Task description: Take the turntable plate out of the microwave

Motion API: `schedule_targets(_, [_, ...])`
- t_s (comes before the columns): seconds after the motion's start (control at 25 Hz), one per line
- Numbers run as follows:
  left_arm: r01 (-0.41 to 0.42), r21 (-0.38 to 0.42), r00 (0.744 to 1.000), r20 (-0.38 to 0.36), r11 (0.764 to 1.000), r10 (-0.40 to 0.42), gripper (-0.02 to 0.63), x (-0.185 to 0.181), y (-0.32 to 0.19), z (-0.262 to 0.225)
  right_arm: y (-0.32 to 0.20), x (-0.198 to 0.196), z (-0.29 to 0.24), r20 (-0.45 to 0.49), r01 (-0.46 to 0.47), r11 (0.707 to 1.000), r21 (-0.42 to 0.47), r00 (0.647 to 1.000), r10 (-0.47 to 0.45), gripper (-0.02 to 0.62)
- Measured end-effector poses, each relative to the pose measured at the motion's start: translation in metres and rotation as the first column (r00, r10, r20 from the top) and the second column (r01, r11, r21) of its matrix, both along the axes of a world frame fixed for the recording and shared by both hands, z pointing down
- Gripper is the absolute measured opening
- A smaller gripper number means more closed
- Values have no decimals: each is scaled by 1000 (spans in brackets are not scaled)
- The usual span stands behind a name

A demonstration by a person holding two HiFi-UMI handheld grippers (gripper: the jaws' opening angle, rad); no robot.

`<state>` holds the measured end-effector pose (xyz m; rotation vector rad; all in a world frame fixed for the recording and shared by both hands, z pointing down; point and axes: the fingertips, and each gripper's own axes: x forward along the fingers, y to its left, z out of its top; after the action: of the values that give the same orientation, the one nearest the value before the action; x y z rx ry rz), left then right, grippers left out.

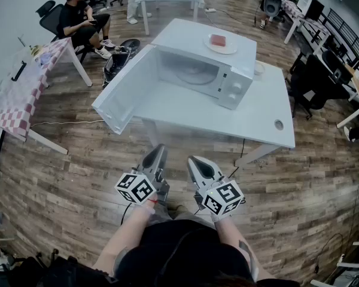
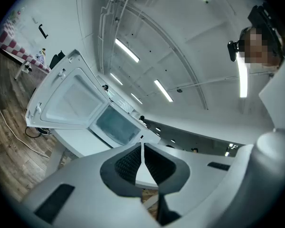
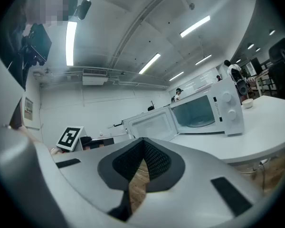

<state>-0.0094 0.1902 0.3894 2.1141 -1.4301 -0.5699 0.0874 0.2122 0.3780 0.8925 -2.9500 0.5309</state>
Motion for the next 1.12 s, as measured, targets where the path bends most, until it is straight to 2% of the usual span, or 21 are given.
schedule_targets(0.24, [-26, 19, 999, 32, 999, 25, 31, 12, -2, -3, -3, 0, -4, -17, -2, 1000, 30, 1000, 3, 18])
schedule_targets(0.44, [-8, 16, 999, 43, 1000, 7, 31, 9, 1, -2, -4, 0, -4, -21, -22, 999, 45, 1000, 23, 18])
schedule_targets(0.72, [6, -22, 999, 35, 1000, -6, 31, 4, -2, 14, -14, 7, 10, 2, -81, 997, 6, 997, 81, 20])
schedule_targets(0.88, [-19, -39, 999, 25, 999, 20, 31, 3, -27, 27, -35, 6, 24, -3, -114, 993, -10, 994, 114, 20])
schedule_targets(1.12, [-83, -47, 996, -20, 995, 82, 31, 3, -95, 39, -90, 4, 44, -50, -170, 983, -67, 985, 167, 20])
